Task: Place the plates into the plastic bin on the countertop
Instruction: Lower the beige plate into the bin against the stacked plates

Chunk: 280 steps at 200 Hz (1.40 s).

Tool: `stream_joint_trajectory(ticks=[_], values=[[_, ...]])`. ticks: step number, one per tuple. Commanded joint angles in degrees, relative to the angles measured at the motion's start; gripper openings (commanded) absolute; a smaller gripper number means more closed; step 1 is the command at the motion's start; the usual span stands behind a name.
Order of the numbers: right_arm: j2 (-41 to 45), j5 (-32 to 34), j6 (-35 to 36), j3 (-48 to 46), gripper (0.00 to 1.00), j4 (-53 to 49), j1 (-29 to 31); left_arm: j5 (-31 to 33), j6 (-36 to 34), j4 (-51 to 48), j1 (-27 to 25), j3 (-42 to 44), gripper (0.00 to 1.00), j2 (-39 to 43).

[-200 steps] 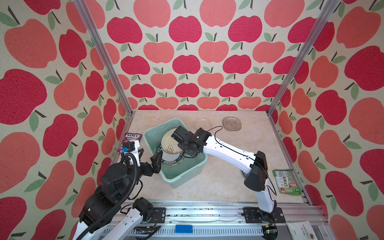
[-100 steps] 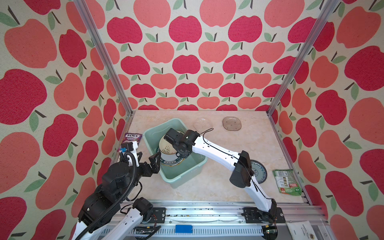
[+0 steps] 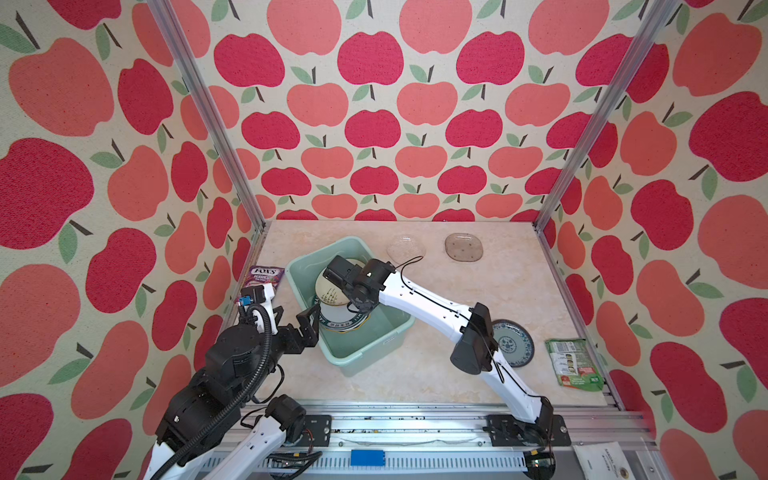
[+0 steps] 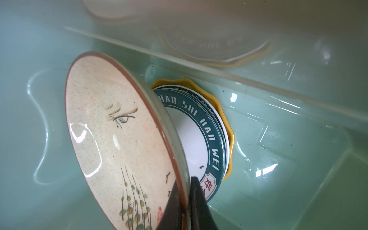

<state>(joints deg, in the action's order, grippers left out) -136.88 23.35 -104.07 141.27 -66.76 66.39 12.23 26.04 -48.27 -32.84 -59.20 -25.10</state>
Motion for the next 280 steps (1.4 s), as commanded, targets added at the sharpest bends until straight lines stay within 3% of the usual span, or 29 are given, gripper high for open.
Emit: stream_joint_trajectory(ticks=[1, 109, 176, 280], values=[[-0.93, -0.21, -3.61, 2.45, 0.00, 0.17, 1.10, 0.87, -0.90, -0.85, 0.18, 0.74, 0.99, 1.17], [-2.15, 3.28, -11.16, 7.07, 0.00, -6.49, 4.78, 0.60, -4.07, -0.09, 0.18, -0.37, 0.99, 1.94], [-5.04, 2.50, -15.83, 7.88, 0.00, -4.51, 5.52, 0.42, -5.40, -0.05, 0.21, 0.09, 0.99, 3.76], [-8.09, 0.83, -16.00, 7.88, 0.00, -1.02, 4.98, 1.29, -5.91, -1.01, 0.23, 0.75, 0.99, 4.63]])
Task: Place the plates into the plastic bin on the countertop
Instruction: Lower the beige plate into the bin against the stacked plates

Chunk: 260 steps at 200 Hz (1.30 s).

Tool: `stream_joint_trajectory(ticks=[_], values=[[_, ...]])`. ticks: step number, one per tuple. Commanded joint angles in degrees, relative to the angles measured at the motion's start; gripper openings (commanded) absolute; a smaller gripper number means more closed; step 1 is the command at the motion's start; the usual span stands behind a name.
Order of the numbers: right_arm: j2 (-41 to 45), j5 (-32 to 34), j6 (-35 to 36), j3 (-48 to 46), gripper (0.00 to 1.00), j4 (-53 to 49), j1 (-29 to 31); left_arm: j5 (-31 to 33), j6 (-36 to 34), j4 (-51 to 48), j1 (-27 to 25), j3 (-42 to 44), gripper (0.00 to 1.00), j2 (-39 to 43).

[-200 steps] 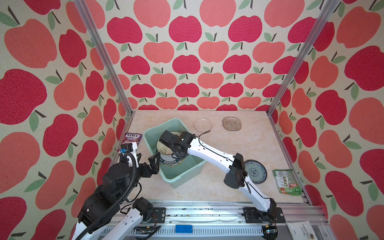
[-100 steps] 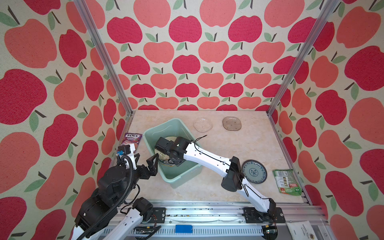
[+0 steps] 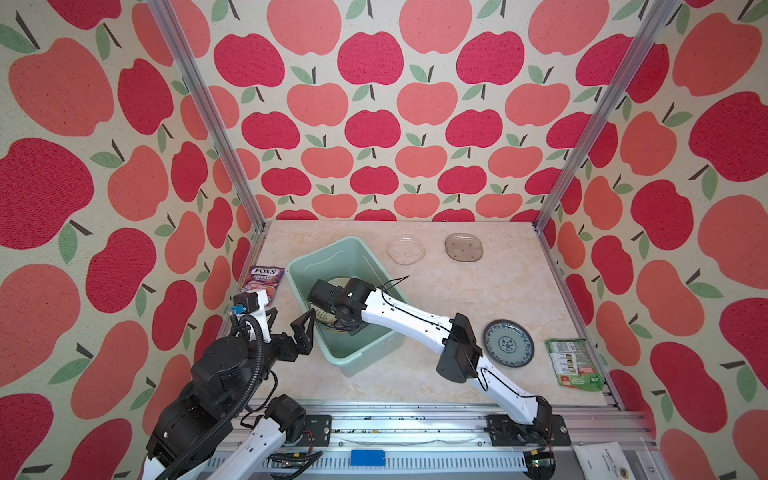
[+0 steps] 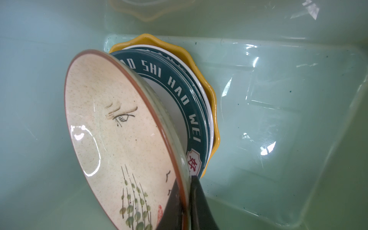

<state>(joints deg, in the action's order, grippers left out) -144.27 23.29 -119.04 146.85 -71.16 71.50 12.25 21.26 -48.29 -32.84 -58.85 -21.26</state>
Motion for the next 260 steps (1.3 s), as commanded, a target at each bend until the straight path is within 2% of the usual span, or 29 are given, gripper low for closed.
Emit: stream_joint_trajectory(ticks=[1, 100, 144, 166, 211, 260], values=[[-0.73, 0.84, -0.98, 2.35, 0.00, 3.34, -0.14, 1.28, -1.13, -1.00, 0.19, 0.40, 0.99, 0.78], [0.55, -0.94, 1.44, -3.21, 0.00, 8.03, -1.28, 2.59, -1.13, -2.57, 0.19, -1.26, 0.99, -0.37], [0.92, -1.36, 2.06, -4.24, 0.04, 9.19, -1.55, 3.01, -1.65, -2.90, 0.21, -1.51, 0.99, -0.54], [1.00, -1.48, 2.24, -4.28, 0.09, 9.10, -1.68, 3.03, -1.66, -2.86, 0.15, -1.71, 0.99, -0.87], [1.96, -1.58, 2.83, -4.29, 0.28, 7.91, -1.68, 3.22, -1.74, -2.77, 0.17, -2.23, 0.99, -1.51], [4.64, -0.57, 3.95, -4.72, 0.35, 5.71, -0.93, 3.22, -1.83, -2.84, 0.21, -2.98, 0.99, -2.44]])
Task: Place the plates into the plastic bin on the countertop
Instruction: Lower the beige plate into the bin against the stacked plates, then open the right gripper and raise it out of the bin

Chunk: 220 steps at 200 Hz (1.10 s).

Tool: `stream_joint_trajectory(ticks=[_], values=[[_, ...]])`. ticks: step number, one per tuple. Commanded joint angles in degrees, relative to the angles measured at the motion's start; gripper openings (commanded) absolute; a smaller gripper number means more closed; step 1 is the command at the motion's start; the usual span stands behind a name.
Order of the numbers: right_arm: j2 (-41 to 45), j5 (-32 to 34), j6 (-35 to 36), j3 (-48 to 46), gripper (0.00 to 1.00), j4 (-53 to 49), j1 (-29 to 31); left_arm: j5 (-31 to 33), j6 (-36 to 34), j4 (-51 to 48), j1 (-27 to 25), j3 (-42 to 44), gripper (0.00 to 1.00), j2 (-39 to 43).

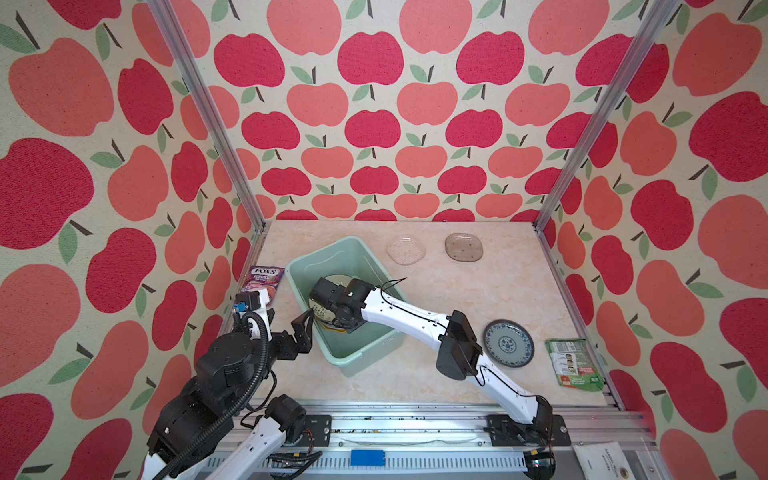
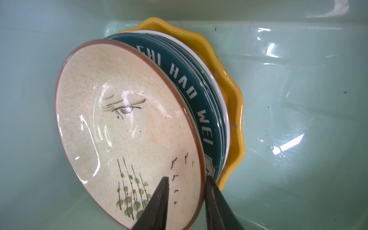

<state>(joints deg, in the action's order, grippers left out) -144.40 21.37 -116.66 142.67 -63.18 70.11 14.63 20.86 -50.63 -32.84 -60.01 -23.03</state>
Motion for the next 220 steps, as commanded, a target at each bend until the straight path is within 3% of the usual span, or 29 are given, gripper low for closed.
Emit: stream_joint_trajectory(ticks=[1, 73, 109, 150, 183, 220], values=[[4.84, 1.33, 1.59, -0.55, 0.36, -2.33, 0.51, 0.84, -1.44, -0.51, 0.22, -1.84, 0.99, -0.69], [9.06, 2.61, 5.48, -2.37, 0.55, -2.39, 1.58, 1.76, -1.09, -2.14, 0.16, -3.53, 0.99, -0.73], [12.03, 4.05, 12.62, -2.16, 0.61, 0.15, 1.79, 2.31, -1.50, -3.15, 0.17, -5.01, 0.99, -0.89], [16.65, 3.77, 26.63, -2.22, 0.65, 4.16, 1.96, 0.83, -2.93, -3.89, 0.16, -8.04, 0.99, -1.10], [22.12, 3.86, 44.15, -3.46, 0.64, 6.72, 1.90, -3.13, -2.94, -4.78, 0.21, -12.23, 0.99, -3.03], [34.76, -0.23, 65.33, -15.82, 0.62, 12.92, -0.36, -10.33, -2.49, -4.34, 0.15, -17.56, 0.99, -8.62]])
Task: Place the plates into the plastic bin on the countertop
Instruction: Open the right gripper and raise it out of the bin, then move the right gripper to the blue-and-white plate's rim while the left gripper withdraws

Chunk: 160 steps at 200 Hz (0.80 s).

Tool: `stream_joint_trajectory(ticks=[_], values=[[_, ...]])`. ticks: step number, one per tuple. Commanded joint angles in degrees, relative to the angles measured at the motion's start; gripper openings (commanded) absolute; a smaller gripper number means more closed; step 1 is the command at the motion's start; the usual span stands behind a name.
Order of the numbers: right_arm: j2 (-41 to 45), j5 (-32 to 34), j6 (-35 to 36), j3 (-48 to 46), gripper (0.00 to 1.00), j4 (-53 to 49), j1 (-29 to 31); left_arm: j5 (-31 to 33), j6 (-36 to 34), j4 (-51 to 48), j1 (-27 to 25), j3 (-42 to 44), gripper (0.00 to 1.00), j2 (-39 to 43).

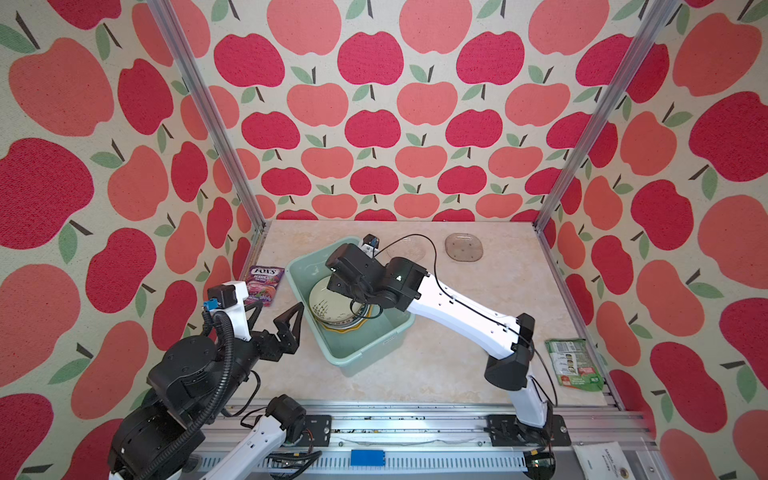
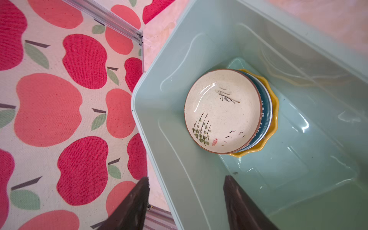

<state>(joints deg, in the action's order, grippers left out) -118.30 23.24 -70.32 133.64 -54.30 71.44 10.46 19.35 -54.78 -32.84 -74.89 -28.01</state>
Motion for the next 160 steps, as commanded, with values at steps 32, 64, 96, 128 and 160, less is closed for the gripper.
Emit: stream_joint_trajectory(ticks=[32, 64, 96, 128, 160], values=[[25.41, -11.46, 26.88, -25.79, 0.60, 4.71, -9.25, -13.42, -0.55, 3.02, 0.21, -3.94, 0.99, -10.26], [46.24, -21.92, 26.70, -50.18, 0.59, 5.72, -22.16, -18.19, 0.24, 6.60, -1.36, -5.00, 0.97, -19.14], [61.54, -33.88, 30.23, -65.95, 0.59, 1.43, -42.34, -9.24, -3.42, 10.61, -14.27, -6.90, 0.99, -28.18], [67.43, -40.55, 37.67, -73.80, 0.60, -5.22, -62.22, -4.15, -6.80, 10.97, -25.39, -12.47, 1.00, -42.40], [68.16, -45.31, 39.38, -83.80, 0.64, -3.82, -77.48, -3.17, -9.51, 13.23, -33.31, -17.80, 0.99, -55.24]])
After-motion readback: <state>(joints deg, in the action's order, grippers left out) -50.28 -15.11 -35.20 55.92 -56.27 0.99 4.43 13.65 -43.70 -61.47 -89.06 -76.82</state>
